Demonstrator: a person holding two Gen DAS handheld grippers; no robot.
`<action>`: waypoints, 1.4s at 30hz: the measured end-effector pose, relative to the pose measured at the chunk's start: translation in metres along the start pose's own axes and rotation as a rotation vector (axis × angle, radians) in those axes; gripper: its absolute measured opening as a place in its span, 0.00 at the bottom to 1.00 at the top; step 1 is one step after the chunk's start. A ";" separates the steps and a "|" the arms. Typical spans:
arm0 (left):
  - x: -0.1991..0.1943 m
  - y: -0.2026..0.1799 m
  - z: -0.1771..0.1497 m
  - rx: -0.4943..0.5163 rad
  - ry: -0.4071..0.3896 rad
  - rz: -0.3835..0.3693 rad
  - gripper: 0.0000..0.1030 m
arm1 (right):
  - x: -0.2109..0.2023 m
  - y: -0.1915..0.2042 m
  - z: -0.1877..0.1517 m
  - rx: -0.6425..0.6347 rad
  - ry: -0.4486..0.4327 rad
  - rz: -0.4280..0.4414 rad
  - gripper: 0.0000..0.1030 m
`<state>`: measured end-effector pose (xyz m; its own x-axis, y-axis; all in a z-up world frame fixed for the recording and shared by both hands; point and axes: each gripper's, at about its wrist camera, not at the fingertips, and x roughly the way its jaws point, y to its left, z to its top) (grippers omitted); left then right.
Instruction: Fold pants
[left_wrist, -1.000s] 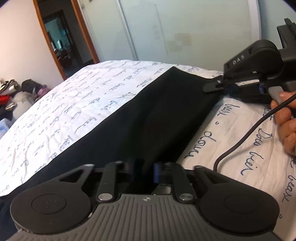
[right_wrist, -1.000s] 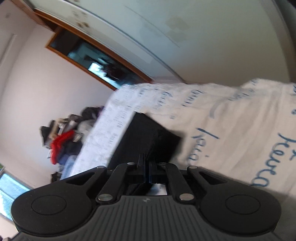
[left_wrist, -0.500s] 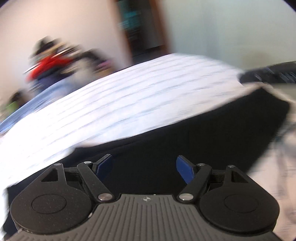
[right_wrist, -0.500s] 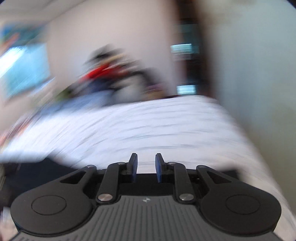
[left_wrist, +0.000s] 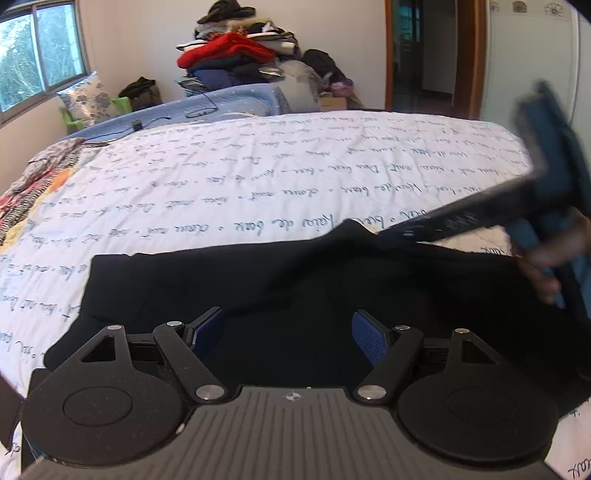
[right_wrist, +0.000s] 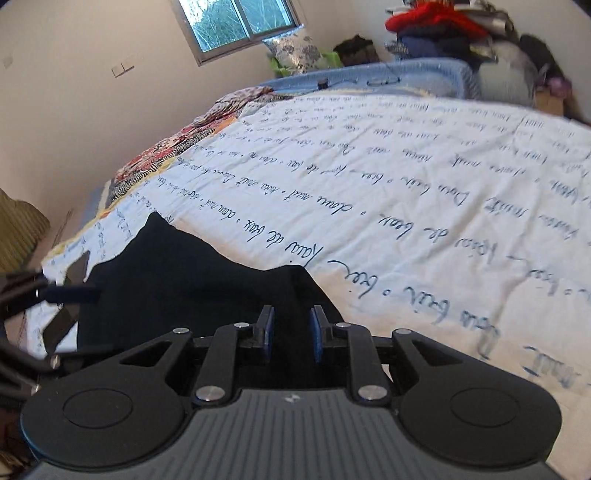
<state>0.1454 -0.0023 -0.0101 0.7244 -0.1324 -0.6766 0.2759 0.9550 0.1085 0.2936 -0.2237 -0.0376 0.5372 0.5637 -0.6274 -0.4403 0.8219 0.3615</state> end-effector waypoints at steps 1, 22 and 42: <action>0.002 -0.001 -0.003 0.003 0.000 -0.005 0.77 | 0.008 -0.005 0.002 0.026 0.019 0.029 0.20; 0.026 -0.032 0.002 0.034 0.027 -0.092 0.79 | -0.084 0.010 -0.002 -0.138 -0.168 -0.406 0.04; 0.071 -0.184 0.027 0.380 -0.063 -0.093 0.86 | -0.181 -0.050 -0.122 0.061 -0.068 -0.502 0.08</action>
<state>0.1632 -0.1948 -0.0586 0.7191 -0.2414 -0.6516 0.5482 0.7734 0.3185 0.1303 -0.3763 -0.0267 0.7184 0.1009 -0.6882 -0.0744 0.9949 0.0682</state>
